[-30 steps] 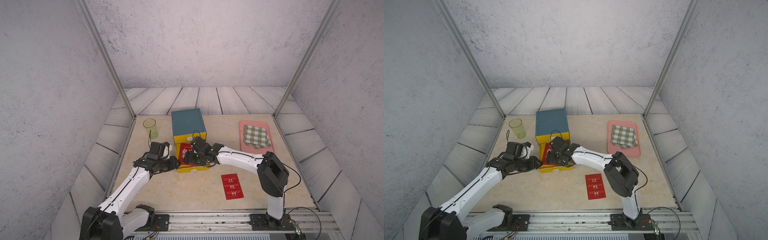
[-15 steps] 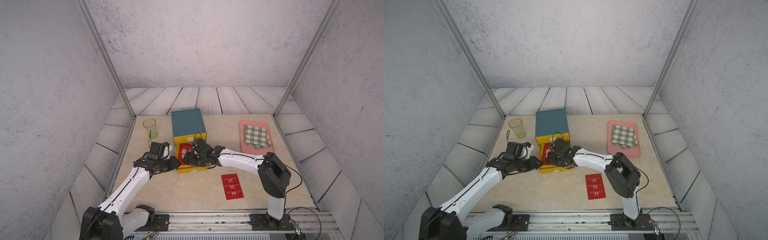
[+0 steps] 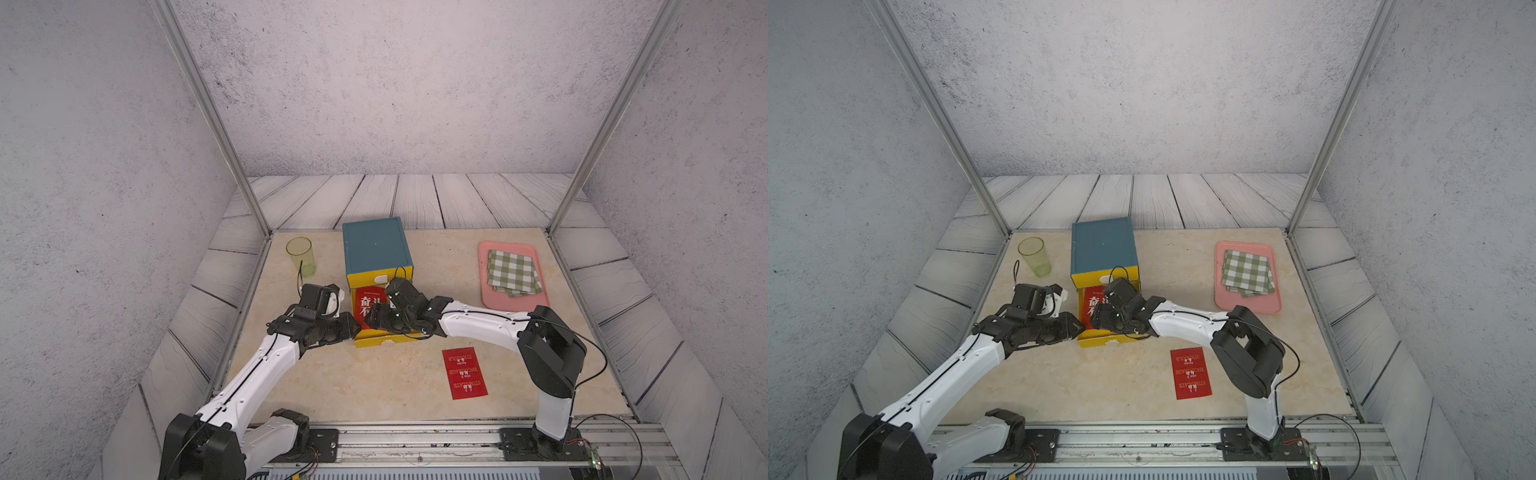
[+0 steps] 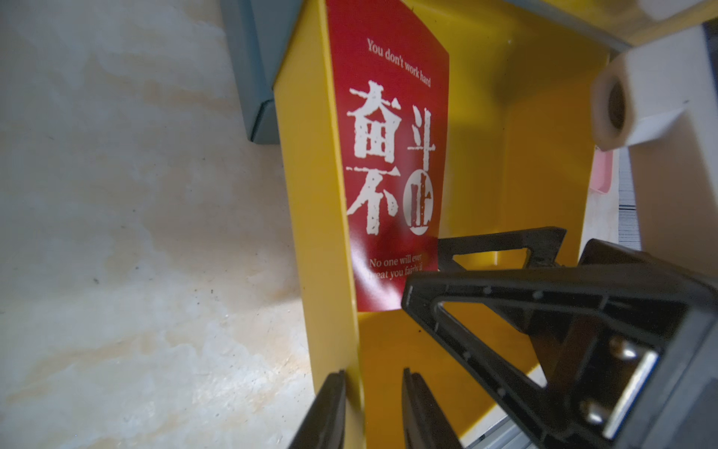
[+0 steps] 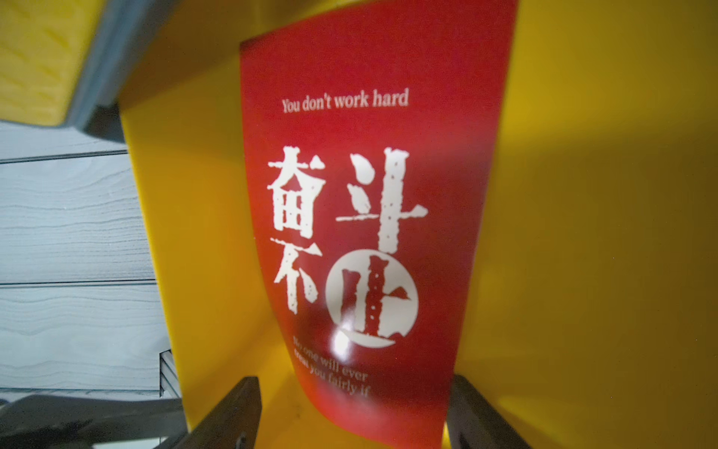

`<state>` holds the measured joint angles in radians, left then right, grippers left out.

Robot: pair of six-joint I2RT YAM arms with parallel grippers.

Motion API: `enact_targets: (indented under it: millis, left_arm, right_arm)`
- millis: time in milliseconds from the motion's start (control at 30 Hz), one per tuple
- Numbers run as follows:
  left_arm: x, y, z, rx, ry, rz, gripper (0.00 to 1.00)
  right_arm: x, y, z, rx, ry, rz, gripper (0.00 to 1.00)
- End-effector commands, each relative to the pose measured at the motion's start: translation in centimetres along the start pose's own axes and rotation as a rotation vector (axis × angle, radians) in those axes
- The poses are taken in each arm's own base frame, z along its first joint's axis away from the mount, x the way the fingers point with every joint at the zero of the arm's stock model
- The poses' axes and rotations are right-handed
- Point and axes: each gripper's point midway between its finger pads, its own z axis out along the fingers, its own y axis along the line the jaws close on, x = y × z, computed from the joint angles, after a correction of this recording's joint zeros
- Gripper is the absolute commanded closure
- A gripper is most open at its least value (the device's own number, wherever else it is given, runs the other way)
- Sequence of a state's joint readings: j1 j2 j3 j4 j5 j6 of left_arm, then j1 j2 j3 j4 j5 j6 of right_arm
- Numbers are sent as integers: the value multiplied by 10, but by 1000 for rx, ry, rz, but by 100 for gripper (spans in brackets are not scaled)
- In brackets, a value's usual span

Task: Take the postcards out of the drawer
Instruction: Pick up the postcard from the drawer.

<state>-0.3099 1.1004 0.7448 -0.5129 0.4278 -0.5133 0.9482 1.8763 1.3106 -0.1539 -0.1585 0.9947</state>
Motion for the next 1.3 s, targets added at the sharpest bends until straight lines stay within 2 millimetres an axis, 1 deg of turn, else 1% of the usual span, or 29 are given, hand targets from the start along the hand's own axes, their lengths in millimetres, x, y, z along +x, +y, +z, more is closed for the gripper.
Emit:
enact_targets:
  millis: [0, 367, 533, 833, 1000, 1133, 1267]
  left_arm:
    - [0, -5, 2, 19, 3, 17, 70]
    - [-2, -7, 1, 21, 1, 20, 70]
    - [-2, -7, 1, 20, 0, 20, 70]
    - [-2, -7, 1, 20, 0, 22, 70]
    - [-3, -7, 0, 21, -2, 24, 70]
    - [-2, -7, 1, 19, 1, 23, 70]
    - [-3, -6, 1, 18, 0, 23, 70]
  right_arm:
    - [10, 0, -1, -10, 23, -8, 22]
    - [8, 12, 1, -91, 10, -23, 22]
    - [6, 14, 0, -107, -3, -27, 22]
    - [0, 21, -7, -137, -41, -41, 22]
    - [-5, 24, -14, -152, -74, -48, 23]
    - [-8, 19, -19, -122, -97, -46, 25]
    - [-12, 9, -25, -70, -130, -23, 29]
